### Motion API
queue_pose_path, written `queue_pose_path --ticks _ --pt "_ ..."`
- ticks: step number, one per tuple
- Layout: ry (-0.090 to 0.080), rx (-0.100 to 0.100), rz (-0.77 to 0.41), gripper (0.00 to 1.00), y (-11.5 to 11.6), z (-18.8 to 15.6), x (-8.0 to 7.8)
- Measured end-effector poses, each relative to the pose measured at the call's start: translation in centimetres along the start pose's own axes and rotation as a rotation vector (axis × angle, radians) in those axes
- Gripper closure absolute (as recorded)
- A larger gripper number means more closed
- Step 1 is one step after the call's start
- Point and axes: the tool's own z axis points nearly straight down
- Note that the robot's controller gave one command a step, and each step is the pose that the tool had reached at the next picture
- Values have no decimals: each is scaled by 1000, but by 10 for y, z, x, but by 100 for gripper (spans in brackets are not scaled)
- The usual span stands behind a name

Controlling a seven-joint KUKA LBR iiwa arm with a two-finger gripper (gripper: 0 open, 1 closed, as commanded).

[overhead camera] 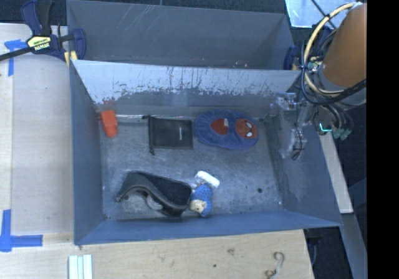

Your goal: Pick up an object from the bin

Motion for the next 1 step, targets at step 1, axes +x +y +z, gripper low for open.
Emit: queue_pose_path --ticks 1 --pt "-7 -1 13 0 26 43 -68"
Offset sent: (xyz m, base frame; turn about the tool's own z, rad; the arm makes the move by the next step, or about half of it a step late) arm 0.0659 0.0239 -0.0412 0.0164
